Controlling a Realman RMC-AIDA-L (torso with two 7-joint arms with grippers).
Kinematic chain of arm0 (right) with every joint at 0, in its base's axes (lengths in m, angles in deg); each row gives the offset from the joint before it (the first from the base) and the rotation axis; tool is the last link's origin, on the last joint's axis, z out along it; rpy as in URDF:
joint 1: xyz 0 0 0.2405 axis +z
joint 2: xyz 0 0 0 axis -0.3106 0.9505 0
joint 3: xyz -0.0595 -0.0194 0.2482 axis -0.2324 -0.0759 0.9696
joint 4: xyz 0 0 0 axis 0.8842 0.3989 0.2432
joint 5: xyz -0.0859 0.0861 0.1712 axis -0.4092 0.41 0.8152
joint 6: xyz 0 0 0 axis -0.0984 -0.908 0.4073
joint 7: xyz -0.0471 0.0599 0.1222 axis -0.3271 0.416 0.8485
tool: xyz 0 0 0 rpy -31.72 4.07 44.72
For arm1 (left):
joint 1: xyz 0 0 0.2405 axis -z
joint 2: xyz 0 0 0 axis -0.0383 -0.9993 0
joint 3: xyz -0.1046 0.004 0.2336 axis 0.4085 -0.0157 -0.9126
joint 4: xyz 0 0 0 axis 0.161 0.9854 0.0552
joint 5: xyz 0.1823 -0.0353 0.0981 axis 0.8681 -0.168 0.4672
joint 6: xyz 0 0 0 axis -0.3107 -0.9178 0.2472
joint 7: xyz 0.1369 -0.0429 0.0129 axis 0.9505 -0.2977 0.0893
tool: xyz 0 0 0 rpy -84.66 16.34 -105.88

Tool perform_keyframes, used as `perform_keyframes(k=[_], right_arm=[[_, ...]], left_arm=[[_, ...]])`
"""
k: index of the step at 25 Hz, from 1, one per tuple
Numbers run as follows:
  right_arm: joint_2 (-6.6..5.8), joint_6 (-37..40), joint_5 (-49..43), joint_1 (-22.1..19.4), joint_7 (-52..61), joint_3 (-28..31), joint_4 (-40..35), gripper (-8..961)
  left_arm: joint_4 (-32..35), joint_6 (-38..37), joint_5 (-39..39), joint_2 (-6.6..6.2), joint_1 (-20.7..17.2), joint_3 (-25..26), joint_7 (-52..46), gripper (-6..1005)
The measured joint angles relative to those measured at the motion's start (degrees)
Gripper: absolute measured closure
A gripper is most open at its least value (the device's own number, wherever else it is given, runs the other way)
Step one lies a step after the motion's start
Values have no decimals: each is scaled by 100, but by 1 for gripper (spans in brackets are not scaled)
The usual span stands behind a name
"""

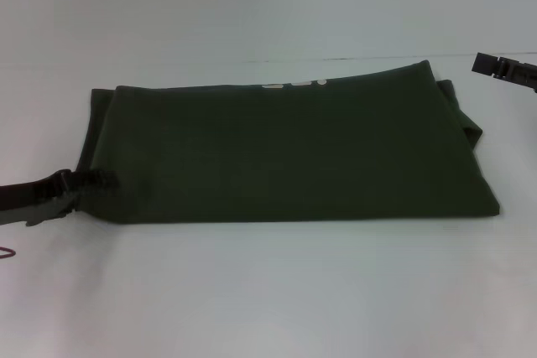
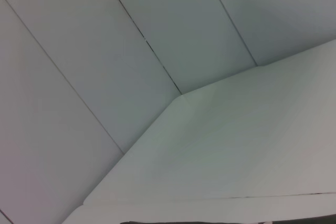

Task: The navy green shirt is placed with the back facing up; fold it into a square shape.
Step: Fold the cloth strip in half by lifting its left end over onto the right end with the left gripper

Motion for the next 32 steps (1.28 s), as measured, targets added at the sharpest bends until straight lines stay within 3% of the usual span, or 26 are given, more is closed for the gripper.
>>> perform_keyframes(k=[24,32], right_arm=[[52,-2,5,-43,-10,0,8,36],[307,23,332,-93,-90,-5,35,36]], left_arm=[[98,110,25,25,-74,-260,301,957],[455,-2,25,56,-339,-201,538,957]])
